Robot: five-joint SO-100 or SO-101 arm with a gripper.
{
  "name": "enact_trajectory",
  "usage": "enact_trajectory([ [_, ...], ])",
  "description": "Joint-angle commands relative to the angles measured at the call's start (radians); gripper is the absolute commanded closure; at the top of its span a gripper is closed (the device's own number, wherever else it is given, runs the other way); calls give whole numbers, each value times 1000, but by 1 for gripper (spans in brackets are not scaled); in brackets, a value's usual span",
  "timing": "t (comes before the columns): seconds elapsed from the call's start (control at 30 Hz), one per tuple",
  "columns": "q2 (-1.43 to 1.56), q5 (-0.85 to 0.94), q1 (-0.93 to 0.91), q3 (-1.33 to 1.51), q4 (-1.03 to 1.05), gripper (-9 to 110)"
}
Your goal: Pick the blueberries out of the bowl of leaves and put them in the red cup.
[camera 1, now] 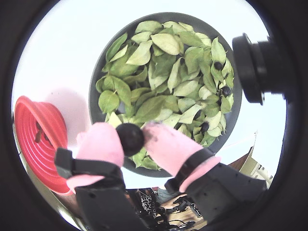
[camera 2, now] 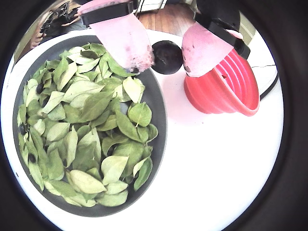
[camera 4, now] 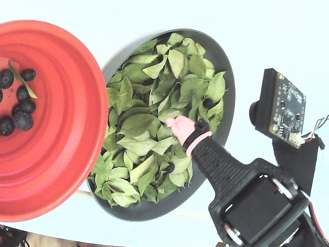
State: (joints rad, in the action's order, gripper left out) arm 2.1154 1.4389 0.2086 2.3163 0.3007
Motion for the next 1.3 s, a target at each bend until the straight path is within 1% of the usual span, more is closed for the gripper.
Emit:
enact_trajectory([
  [0.0, 109, -15, 35, -9, 8, 91],
  [0.63, 161, -124, 202, 51, 40, 91],
  [1.2, 150, -219, 299, 86, 0, 91],
  [1.27, 144, -230, 302, 95, -14, 89],
])
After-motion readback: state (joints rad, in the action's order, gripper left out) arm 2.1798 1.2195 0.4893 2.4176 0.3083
